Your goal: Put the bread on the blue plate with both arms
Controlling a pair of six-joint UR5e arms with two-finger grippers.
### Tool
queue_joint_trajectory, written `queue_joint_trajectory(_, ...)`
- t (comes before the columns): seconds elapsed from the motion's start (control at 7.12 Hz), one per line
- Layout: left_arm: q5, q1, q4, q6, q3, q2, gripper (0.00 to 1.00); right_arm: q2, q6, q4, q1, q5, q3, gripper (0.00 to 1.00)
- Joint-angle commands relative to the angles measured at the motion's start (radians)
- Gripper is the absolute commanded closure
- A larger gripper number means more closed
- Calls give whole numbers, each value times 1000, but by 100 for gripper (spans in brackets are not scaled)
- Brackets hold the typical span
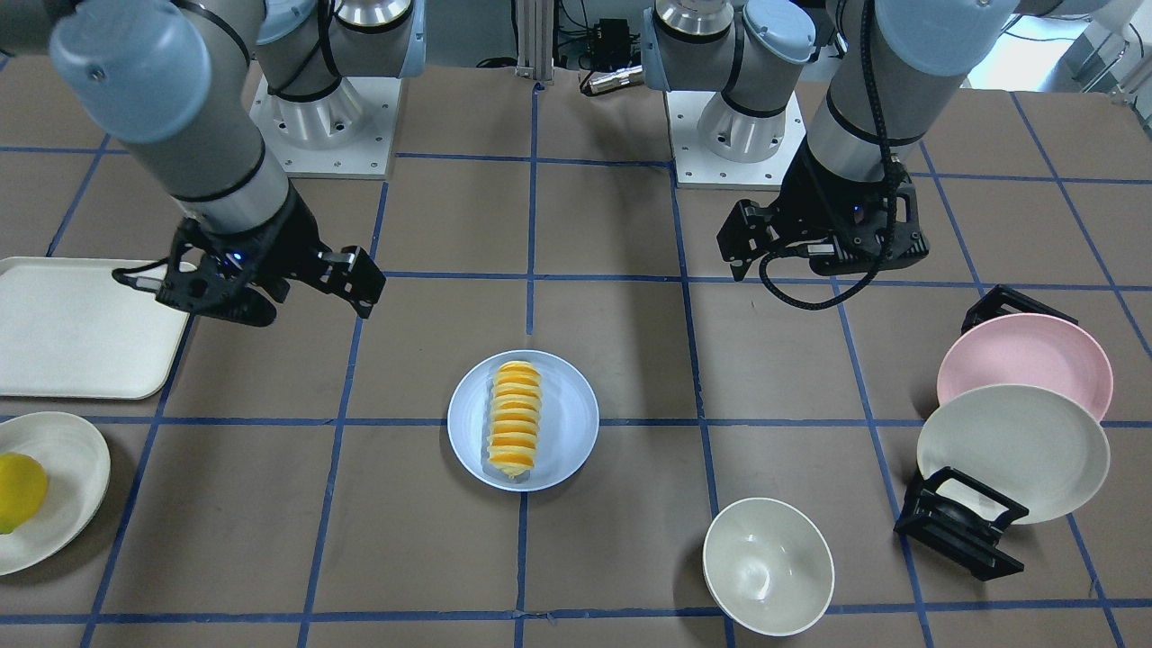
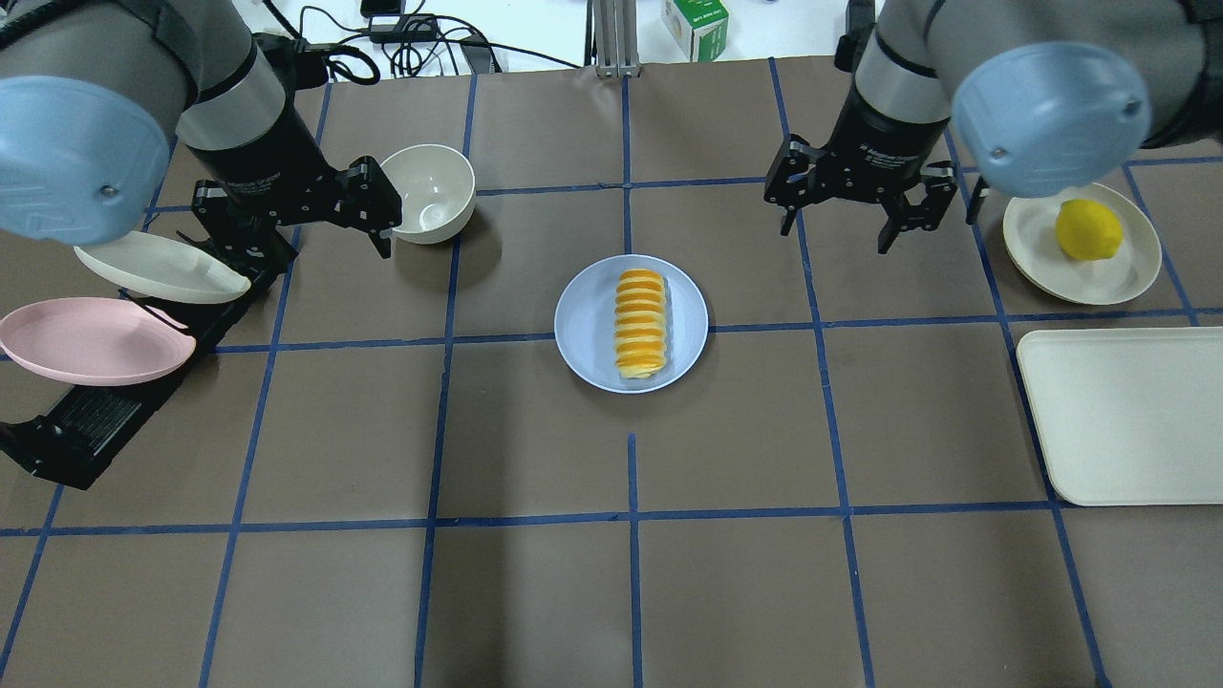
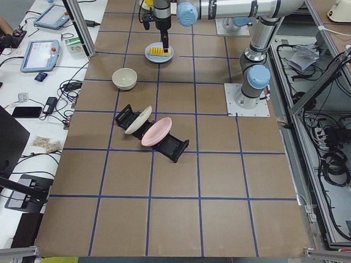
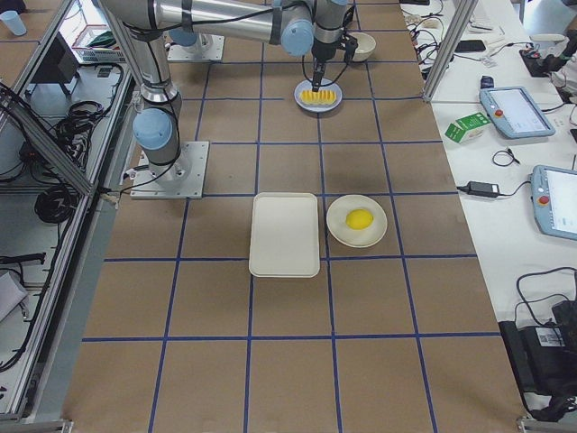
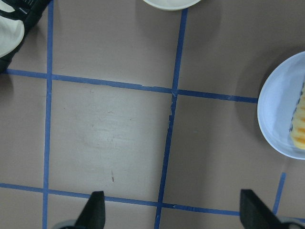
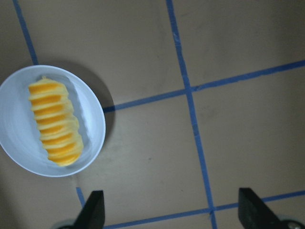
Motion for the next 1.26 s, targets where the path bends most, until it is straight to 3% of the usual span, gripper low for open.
queue_joint_trajectory(0.0, 0, 5, 0, 10, 15, -2, 0, -123, -48, 105, -34, -75, 0, 0)
queue_joint_trajectory(1.12, -15, -55, -11, 15, 2, 21, 0, -142, -51, 138, -25, -55, -11, 0)
